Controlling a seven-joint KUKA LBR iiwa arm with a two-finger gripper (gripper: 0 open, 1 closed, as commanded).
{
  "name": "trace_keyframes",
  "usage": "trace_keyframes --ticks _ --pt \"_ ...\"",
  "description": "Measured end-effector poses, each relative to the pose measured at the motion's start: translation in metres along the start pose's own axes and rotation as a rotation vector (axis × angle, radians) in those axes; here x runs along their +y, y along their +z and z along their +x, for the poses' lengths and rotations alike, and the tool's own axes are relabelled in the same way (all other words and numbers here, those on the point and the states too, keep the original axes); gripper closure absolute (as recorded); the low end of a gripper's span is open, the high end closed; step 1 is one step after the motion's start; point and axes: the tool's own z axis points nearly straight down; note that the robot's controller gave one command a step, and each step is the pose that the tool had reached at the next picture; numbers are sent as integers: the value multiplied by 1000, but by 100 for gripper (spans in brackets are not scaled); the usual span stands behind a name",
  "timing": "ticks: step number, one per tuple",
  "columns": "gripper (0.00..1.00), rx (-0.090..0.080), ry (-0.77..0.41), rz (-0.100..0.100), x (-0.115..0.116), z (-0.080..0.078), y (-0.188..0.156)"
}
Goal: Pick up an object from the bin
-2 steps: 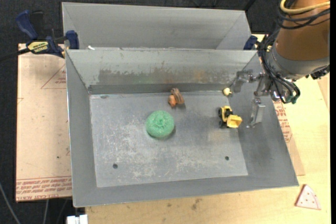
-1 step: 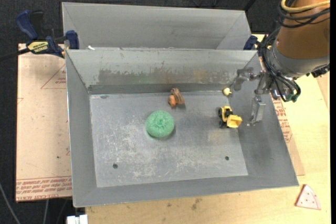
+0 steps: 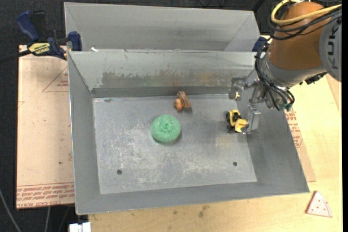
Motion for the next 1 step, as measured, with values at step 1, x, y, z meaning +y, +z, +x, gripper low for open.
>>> trace_keyframes --ticks 1 --pt "0 7 29 -3 -10 -14 47"
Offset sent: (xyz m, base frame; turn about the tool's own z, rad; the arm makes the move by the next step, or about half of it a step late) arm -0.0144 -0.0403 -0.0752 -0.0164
